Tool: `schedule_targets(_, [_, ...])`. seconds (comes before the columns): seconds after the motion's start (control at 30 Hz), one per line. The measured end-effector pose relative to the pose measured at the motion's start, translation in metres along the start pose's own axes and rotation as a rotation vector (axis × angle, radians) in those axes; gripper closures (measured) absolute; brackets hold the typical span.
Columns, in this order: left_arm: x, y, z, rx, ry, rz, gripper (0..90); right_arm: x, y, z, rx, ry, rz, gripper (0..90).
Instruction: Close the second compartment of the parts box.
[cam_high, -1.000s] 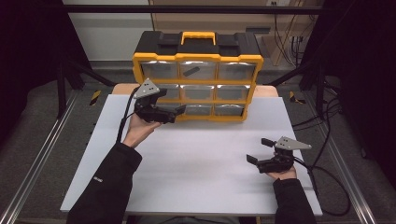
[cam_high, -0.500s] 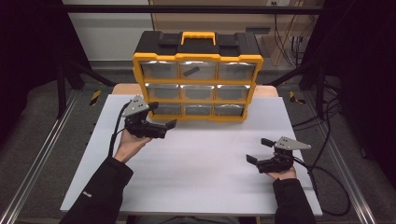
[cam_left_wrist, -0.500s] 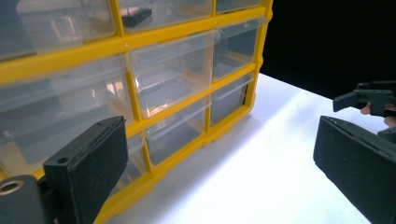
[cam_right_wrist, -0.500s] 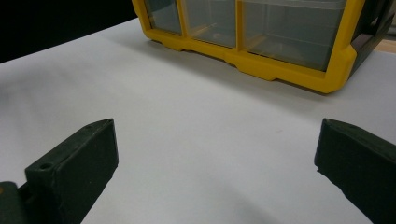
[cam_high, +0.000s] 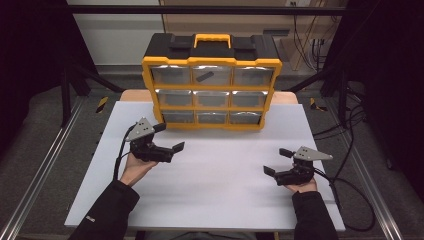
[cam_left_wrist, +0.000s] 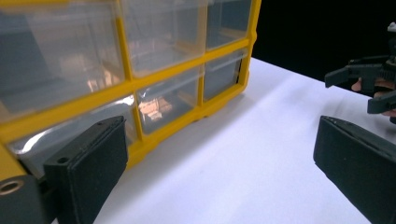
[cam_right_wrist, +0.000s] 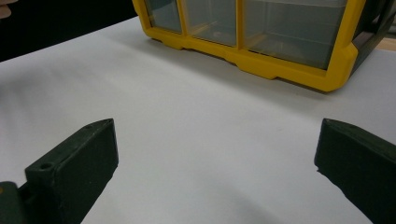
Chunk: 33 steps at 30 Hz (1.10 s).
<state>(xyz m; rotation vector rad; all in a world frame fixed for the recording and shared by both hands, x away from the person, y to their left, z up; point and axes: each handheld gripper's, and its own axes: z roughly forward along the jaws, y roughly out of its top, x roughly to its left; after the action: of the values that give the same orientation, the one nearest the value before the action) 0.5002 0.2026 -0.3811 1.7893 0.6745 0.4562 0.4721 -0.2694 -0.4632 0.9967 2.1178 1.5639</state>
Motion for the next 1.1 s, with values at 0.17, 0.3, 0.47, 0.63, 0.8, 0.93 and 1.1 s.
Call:
schedule_targets(0.17, [0.003, -0.016, -0.004, 0.017, 0.006, -0.022, 2.7, 0.000, 0.000, 0.001, 0.003, 0.000, -0.001, 0.2])
schedule_targets(0.3, [0.004, -0.028, -0.006, 0.033, 0.010, -0.026, 2.7, 0.000, 0.000, 0.000, 0.001, 0.000, 0.000, 0.2])
schedule_targets(0.47, [0.007, -0.039, -0.011, 0.051, 0.017, -0.030, 2.8, 0.000, 0.000, 0.000, 0.001, 0.000, -0.001, 0.1])
schedule_targets(0.63, [0.012, -0.050, -0.019, 0.064, 0.026, -0.041, 2.8, 0.000, 0.000, 0.000, 0.002, -0.001, 0.000, 0.1])
schedule_targets(0.8, [0.017, -0.061, -0.025, 0.069, 0.032, -0.054, 2.8, 0.000, -0.001, 0.001, 0.007, 0.002, 0.006, 0.2])
schedule_targets(0.93, [0.018, -0.064, -0.029, 0.066, 0.036, -0.054, 2.8, 0.000, -0.001, 0.000, 0.006, 0.001, 0.006, 0.2])
schedule_targets(1.1, [0.019, -0.071, -0.030, 0.088, 0.038, -0.042, 3.1, 0.000, -0.001, 0.000, 0.006, 0.001, 0.007, 0.2])
